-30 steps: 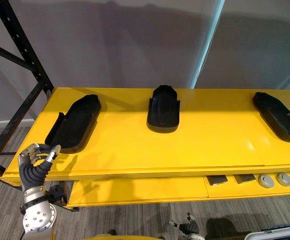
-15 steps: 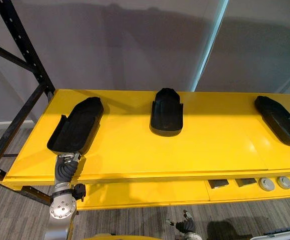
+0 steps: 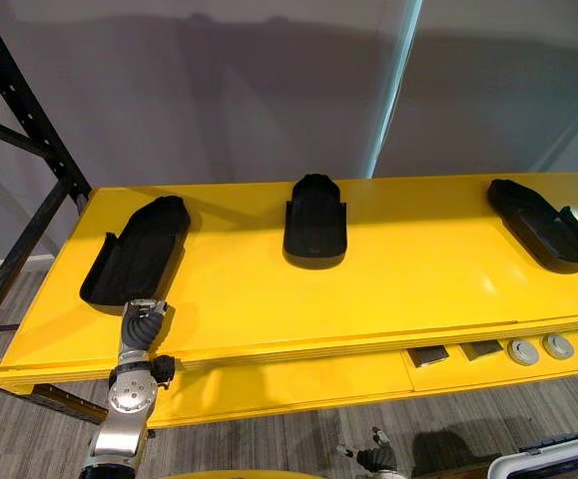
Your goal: Walk over and take plastic housings, then place them on the shelf
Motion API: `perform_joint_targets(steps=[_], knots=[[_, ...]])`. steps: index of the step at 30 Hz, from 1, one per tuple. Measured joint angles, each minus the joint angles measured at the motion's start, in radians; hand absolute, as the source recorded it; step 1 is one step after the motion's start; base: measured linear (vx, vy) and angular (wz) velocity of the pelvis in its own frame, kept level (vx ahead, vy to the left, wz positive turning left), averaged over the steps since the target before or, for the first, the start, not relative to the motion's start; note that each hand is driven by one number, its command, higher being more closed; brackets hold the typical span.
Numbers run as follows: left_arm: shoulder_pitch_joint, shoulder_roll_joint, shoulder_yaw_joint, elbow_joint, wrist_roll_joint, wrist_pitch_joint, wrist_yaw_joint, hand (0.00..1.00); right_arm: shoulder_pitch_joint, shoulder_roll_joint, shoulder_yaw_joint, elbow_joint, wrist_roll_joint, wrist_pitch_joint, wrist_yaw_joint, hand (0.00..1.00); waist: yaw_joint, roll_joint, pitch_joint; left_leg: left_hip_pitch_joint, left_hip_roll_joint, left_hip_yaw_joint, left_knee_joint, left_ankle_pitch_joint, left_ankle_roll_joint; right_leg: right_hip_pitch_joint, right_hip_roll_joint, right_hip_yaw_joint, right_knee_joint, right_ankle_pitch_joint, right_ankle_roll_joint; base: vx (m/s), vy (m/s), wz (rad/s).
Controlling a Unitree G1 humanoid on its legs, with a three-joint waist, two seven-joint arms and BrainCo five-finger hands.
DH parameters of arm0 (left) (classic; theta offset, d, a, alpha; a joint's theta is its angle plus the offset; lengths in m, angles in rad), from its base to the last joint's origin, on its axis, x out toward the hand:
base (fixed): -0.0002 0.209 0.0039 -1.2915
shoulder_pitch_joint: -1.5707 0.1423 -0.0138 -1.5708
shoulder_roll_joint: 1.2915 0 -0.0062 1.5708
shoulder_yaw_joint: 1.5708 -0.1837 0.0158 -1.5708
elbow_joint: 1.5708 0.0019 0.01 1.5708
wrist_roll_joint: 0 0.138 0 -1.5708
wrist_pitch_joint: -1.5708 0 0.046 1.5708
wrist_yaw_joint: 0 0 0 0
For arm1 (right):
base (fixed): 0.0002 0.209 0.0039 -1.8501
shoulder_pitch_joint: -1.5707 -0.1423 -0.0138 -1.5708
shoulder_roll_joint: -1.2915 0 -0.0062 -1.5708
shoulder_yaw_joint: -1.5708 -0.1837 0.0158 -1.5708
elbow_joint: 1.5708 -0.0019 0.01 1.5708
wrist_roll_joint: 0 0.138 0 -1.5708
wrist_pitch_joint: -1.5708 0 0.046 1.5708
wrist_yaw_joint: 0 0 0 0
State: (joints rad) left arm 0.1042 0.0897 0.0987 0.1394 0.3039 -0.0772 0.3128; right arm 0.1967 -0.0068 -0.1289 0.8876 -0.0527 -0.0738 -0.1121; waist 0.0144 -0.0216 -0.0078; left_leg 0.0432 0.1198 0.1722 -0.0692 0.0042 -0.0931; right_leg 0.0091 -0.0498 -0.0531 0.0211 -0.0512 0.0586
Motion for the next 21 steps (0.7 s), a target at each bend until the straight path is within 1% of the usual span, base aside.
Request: perform_joint_targets(steps=[5,8,9,12,17,19,20,21], knots=[[-0.058,0.028,0.027,0.05,0.016,-0.001,0.0,1.0,-0.013,-0.003,0.0,0.003,-0.019,0.003,0.002,0.0,-0.003,0.0,0.0,0.007,-0.001,0.022,-0.017,0.001,0.0,0.001,0.003,0.022,-0.028,0.016,0.001,0.02,0.007,-0.13],[-0.086,0.046,0.029,0.068,0.021,0.001,-0.001,1.0,-0.016,-0.004,0.0,0.004,-0.022,0.003,0.002,0.0,-0.012,-0.001,0.0,0.008,-0.003,0.023,-0.02,0.001,0.001,0.002,0.003,0.024,-0.032,0.016,0.001,0.06,0.006,-0.04],[-0.087,0.054,0.03,0.068,0.021,0.001,-0.001,1.0,-0.017,-0.005,0.0,0.007,-0.029,0.003,0.003,0.0,-0.021,-0.001,0.001,0.008,-0.004,0.023,-0.021,0.001,0.001,0.004,0.003,0.023,-0.036,0.016,0.001,0.05,0.002,0.0],[-0.094,0.074,0.03,0.071,0.022,0.001,-0.002,1.0,-0.034,-0.013,0.001,0.015,-0.034,0.003,0.004,0.0,-0.034,-0.001,0.001,0.007,-0.004,0.023,-0.023,0.001,0.001,0.006,0.003,0.024,-0.037,0.016,0.001,0.04,0.0,-0.01],[-0.109,0.076,0.026,0.085,0.022,0.001,-0.002,1.0,-0.04,-0.03,0.0,0.035,-0.034,0.003,0.004,0.0,-0.04,-0.002,0.001,0.008,-0.007,0.02,-0.022,0.001,0.001,0.008,0.001,0.021,-0.036,0.016,0.001,0.0,0.0,0.0],[-0.101,0.076,0.018,0.061,0.021,0.001,-0.003,1.0,-0.04,-0.033,-0.001,0.038,-0.033,0.003,0.003,0.0,-0.044,-0.002,0.002,0.007,-0.009,0.018,-0.021,0.003,0.003,0.008,-0.002,0.02,-0.034,0.016,0.001,-0.02,0.004,0.02],[-0.086,0.076,0.013,0.005,0.02,0.001,-0.004,1.0,-0.042,-0.033,-0.001,0.038,-0.033,0.002,0.003,0.0,-0.051,-0.005,0.004,0.007,-0.011,0.016,-0.021,0.004,0.005,0.007,-0.005,0.017,-0.031,0.016,0.001,-0.03,0.008,0.04],[-0.073,0.075,0.011,-0.04,0.02,-0.003,-0.004,1.0,-0.043,-0.033,-0.001,0.038,-0.033,0.001,0.003,0.0,-0.051,-0.006,0.006,0.007,-0.013,0.014,-0.021,0.005,0.006,0.007,-0.006,0.016,-0.029,0.016,0.001,-0.03,0.012,0.05]])
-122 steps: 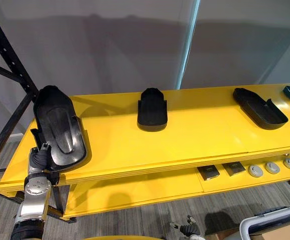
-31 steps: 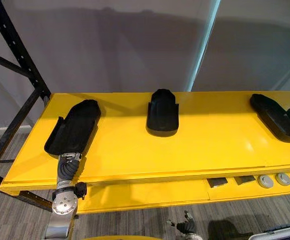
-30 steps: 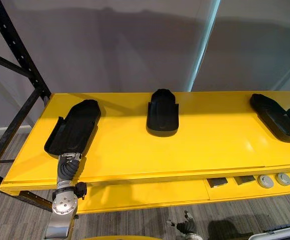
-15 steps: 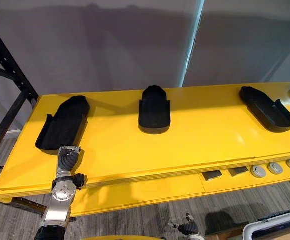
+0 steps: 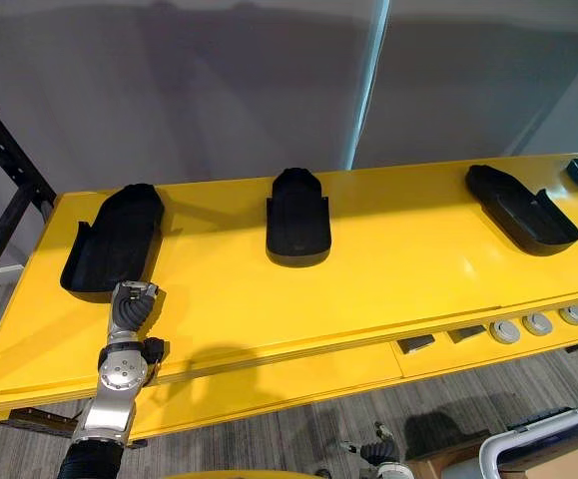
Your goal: Walk over and take plastic housings, then place them on the shelf
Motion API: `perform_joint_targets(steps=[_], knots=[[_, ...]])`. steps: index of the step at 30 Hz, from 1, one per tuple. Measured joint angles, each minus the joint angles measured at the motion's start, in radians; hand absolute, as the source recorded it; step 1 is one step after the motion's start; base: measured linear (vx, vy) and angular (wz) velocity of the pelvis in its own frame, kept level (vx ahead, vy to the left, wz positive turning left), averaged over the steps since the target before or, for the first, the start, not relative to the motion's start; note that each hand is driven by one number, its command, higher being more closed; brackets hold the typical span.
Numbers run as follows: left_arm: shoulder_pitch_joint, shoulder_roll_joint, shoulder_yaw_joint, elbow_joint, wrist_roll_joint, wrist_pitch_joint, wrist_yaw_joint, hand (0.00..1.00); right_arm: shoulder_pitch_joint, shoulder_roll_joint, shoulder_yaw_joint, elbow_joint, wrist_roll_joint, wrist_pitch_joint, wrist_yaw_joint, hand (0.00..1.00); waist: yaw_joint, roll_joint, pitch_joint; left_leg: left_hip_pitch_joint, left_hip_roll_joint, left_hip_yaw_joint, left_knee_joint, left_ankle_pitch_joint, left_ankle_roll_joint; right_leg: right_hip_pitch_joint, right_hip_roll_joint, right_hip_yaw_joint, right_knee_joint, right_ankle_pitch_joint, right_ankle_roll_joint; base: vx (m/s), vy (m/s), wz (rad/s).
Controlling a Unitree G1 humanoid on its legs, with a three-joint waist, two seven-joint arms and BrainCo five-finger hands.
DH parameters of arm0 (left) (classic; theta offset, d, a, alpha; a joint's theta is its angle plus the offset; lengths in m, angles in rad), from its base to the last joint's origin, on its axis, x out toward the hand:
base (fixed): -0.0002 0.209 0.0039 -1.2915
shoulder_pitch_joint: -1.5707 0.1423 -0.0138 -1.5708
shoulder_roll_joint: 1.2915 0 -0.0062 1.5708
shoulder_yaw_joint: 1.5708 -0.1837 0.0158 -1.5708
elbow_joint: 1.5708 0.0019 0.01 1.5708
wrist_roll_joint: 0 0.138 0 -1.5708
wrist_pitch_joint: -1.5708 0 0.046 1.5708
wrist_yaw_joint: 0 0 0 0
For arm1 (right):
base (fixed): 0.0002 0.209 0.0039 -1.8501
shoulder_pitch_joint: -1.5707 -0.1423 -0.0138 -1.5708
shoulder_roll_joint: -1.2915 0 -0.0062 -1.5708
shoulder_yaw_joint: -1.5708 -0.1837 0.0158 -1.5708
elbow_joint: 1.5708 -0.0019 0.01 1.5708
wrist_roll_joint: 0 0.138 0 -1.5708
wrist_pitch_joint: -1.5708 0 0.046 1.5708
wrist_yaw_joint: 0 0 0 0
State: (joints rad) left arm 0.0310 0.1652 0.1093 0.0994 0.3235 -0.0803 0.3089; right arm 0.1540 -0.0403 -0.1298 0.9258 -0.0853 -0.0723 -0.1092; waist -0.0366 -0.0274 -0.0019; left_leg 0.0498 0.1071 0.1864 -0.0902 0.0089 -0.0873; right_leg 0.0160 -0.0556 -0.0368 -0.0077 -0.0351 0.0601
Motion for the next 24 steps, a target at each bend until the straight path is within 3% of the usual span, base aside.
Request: perform_joint_targets(steps=[4,5,7,10,12,15,18,20,23,24], knots=[[0.064,-0.003,0.0,-0.29,-0.011,-0.045,0.0,1.0,-0.002,0.002,-0.017,0.007,0.001,-0.008,-0.001,0.0,0.004,-0.006,0.014,-0.001,-0.004,-0.011,0.005,0.001,0.003,0.006,-0.005,0.003,0.006,0.0,0.001,-0.03,0.018,0.09],[0.088,-0.005,0.011,-0.392,-0.02,-0.078,0.002,1.0,-0.005,0.0,-0.022,0.02,0.001,-0.009,-0.001,0.0,0.009,-0.005,0.017,0.0,-0.005,-0.019,0.01,0.001,0.003,0.014,-0.006,-0.002,0.006,-0.001,0.001,-0.02,0.006,0.17],[0.106,-0.011,0.023,-0.457,-0.041,-0.105,0.014,1.0,-0.009,-0.002,-0.031,0.035,0.001,-0.008,-0.002,0.0,0.023,-0.002,0.019,-0.001,-0.004,-0.028,0.018,-0.001,0.004,0.021,-0.006,-0.009,0.007,-0.003,0.003,-0.03,-0.003,0.19],[0.188,-0.076,0.13,-0.575,-0.091,-0.136,0.046,1.0,-0.01,0.003,-0.053,0.032,0.001,-0.008,-0.002,0.0,0.037,0.011,0.03,-0.002,-0.003,-0.048,0.019,-0.004,0.008,0.037,-0.006,-0.027,0.013,-0.014,0.004,-0.06,-0.013,0.2],[0.253,-0.11,0.261,-0.607,-0.136,-0.153,0.086,1.0,-0.009,0.012,-0.059,0.028,0.002,-0.006,-0.003,0.0,0.054,0.018,0.034,-0.002,-0.002,-0.061,0.021,-0.005,0.009,0.038,-0.008,-0.044,0.032,-0.028,0.008,-0.02,-0.013,0.21],[0.327,-0.125,0.38,-0.593,-0.169,-0.147,0.137,1.0,-0.006,0.035,-0.056,0.008,0.001,0.003,-0.003,0.0,0.064,0.012,0.036,-0.006,-0.002,-0.075,0.032,-0.007,0.008,0.05,-0.016,-0.074,0.041,-0.038,0.007,0.0,0.0,0.27],[0.379,-0.134,0.419,-0.505,-0.2,-0.131,0.15,1.0,0.003,0.053,-0.044,-0.043,-0.001,0.006,-0.004,0.0,0.091,0.007,0.035,-0.021,0.0,-0.08,0.06,-0.023,0.013,0.052,-0.019,-0.083,0.042,-0.039,0.008,-0.01,0.0,0.11],[0.385,-0.152,0.418,-0.326,-0.207,-0.09,0.128,1.0,-0.001,0.044,-0.007,-0.056,-0.003,0.006,-0.004,0.0,0.107,0.006,0.034,-0.044,-0.001,-0.081,0.112,-0.051,0.017,0.053,-0.021,-0.091,0.045,-0.04,0.008,-0.01,-0.003,0.02],[0.383,-0.177,0.408,-0.062,-0.214,-0.041,0.08,1.0,-0.007,0.049,0.012,-0.089,-0.004,0.01,-0.003,0.0,0.105,-0.001,0.035,-0.055,-0.002,-0.082,0.156,-0.075,0.016,0.055,-0.032,-0.094,0.062,-0.053,0.01,0.0,0.011,0.0],[0.382,-0.186,0.4,0.052,-0.236,-0.029,0.057,0.0,-0.005,0.05,0.013,-0.091,-0.004,0.011,-0.003,0.0,0.105,-0.006,0.031,-0.052,-0.002,-0.082,0.161,-0.075,0.015,0.053,-0.035,-0.094,0.075,-0.061,0.01,0.0,0.0,0.0]])
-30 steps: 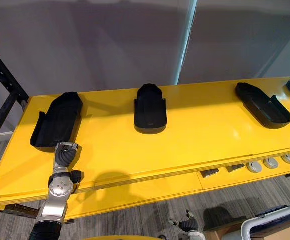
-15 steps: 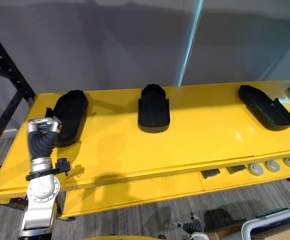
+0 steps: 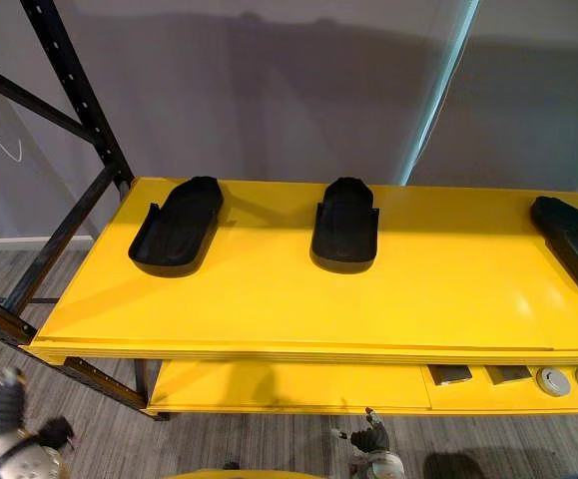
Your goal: Walk over and take plastic housings, then place them on the shelf
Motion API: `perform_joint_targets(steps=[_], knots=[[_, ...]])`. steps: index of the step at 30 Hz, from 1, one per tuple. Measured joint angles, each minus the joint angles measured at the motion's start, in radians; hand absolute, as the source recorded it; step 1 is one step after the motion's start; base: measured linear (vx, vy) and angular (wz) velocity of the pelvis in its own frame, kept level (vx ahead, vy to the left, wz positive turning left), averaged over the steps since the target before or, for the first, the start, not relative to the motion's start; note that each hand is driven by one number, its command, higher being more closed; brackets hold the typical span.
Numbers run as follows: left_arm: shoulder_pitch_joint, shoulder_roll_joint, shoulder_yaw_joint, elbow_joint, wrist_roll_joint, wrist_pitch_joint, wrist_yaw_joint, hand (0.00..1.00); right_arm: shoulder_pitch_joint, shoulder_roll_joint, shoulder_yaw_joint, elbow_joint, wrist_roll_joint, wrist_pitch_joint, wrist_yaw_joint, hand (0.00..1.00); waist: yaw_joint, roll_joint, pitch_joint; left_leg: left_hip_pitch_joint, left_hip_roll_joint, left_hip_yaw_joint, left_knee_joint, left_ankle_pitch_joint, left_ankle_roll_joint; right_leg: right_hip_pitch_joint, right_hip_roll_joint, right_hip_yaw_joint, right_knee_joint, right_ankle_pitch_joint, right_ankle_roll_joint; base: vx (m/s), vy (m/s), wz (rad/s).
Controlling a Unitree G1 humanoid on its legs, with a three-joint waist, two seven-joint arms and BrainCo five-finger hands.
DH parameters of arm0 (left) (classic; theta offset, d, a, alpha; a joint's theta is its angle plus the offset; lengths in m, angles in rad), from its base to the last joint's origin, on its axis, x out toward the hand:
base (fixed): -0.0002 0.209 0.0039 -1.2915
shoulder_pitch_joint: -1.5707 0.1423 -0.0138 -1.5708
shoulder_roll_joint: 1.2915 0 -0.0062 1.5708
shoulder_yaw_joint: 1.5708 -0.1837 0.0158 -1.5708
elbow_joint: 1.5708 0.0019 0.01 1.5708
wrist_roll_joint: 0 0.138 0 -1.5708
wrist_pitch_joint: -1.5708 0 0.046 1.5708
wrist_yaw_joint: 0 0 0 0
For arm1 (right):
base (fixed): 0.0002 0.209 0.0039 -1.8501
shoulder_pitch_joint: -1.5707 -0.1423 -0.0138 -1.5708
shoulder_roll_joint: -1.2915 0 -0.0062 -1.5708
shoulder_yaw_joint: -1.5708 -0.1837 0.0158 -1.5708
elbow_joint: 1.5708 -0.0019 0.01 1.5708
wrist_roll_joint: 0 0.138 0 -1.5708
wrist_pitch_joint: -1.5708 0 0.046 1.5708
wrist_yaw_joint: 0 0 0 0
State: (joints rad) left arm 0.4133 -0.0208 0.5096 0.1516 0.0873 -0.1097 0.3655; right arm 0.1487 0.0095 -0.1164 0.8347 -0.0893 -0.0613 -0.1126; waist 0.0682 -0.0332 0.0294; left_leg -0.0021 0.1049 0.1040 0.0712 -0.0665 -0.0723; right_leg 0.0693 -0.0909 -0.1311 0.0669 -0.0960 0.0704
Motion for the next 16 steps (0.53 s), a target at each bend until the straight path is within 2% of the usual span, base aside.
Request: perform_joint_targets(steps=[3,6,11,16], knots=[[-0.018,-0.009,-0.035,0.241,-0.017,0.025,-0.053,0.0,0.008,0.006,0.001,0.0,0.0,0.002,0.0,0.0,0.001,-0.015,-0.006,0.0,-0.002,0.002,0.0,0.0,-0.001,-0.002,-0.004,0.0,0.002,-0.004,0.002,0.02,0.006,0.0],[-0.037,-0.016,-0.08,0.394,-0.018,0.034,-0.106,0.0,0.01,0.005,-0.001,0.0,0.0,0.002,-0.001,0.0,0.0,-0.018,-0.007,0.012,-0.008,0.007,-0.003,0.0,0.0,-0.002,-0.011,0.003,0.003,-0.006,0.004,0.03,0.018,-0.03],[-0.089,-0.013,-0.108,0.492,-0.019,0.033,-0.137,0.0,0.027,0.003,-0.005,0.007,0.002,0.002,-0.001,0.0,-0.002,0.005,-0.008,0.019,-0.019,0.008,-0.026,0.004,0.004,-0.004,-0.017,0.004,0.005,-0.01,0.011,-0.01,0.002,0.0],[-0.125,-0.012,-0.179,0.561,0.005,0.032,-0.148,0.0,0.027,0.002,-0.015,0.025,0.005,0.002,-0.002,0.0,-0.003,0.012,-0.009,0.048,-0.032,0.014,-0.07,0.02,0.004,-0.004,-0.016,0.01,-0.002,-0.012,0.013,0.03,0.005,-0.03]])
